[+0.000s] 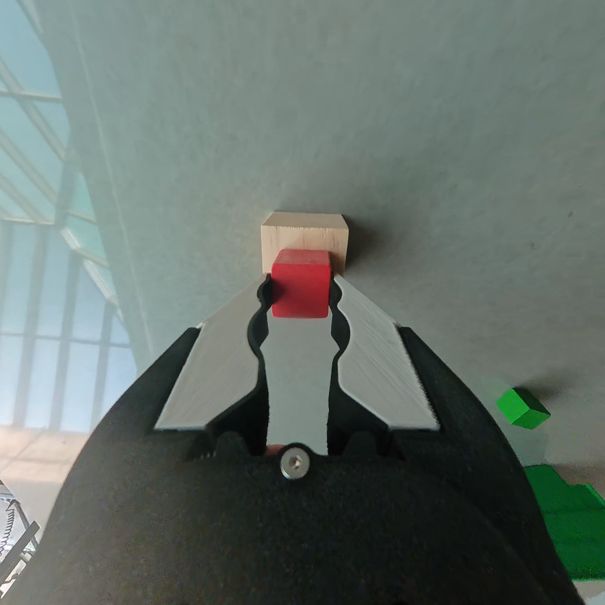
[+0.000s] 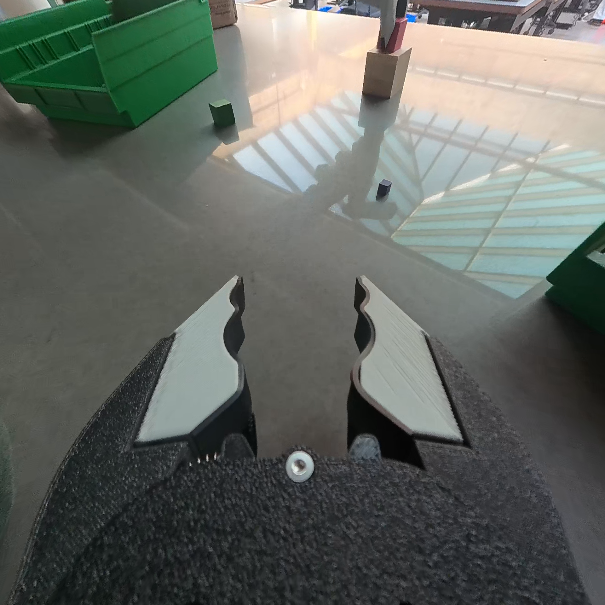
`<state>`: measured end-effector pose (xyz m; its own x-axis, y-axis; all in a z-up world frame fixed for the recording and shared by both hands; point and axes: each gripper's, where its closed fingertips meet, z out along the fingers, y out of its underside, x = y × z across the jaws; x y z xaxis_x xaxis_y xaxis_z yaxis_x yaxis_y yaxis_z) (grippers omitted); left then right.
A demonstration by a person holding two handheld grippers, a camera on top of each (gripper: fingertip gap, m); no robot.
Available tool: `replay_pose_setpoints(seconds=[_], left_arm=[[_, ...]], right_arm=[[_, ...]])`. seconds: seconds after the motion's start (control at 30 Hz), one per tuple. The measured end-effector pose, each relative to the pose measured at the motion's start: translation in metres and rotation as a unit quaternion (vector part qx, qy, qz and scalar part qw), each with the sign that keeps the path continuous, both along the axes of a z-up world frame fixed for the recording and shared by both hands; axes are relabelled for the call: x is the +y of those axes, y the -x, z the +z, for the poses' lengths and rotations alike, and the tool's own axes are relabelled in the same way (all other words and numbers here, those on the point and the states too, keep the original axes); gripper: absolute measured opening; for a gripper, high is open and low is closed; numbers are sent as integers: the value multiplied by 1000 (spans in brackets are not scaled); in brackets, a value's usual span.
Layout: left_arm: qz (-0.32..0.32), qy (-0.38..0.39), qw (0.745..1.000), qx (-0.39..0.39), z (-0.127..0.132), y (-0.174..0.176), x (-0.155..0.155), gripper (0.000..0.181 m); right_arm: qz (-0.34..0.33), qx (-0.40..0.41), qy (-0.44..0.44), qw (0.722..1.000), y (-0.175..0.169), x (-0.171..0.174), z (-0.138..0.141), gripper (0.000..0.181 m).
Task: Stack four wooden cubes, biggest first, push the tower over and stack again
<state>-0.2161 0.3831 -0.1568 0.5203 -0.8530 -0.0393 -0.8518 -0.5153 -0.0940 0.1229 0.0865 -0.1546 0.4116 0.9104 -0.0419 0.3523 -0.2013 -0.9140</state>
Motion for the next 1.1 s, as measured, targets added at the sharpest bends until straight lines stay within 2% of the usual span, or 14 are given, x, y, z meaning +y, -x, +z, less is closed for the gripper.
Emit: replay_pose_setpoints(seconds=[0.67, 0.83, 0.97, 1.1], left_arm=[[-15, -20, 1000, -2, 0, 1, 2, 33], [-13, -18, 1000, -8, 3, 1, 1, 43], [-13, -21, 1000, -12, 10, 1, -1, 46], [-8, -31, 999, -19, 30, 5, -8, 46]], right_arm=[[3, 0, 2, 1000, 2, 3, -1, 68], [3, 0, 3, 1000, 2, 4, -1, 68], [4, -1, 1, 1000, 3, 4, -1, 68], [6, -2, -3, 1000, 3, 4, -1, 68]])
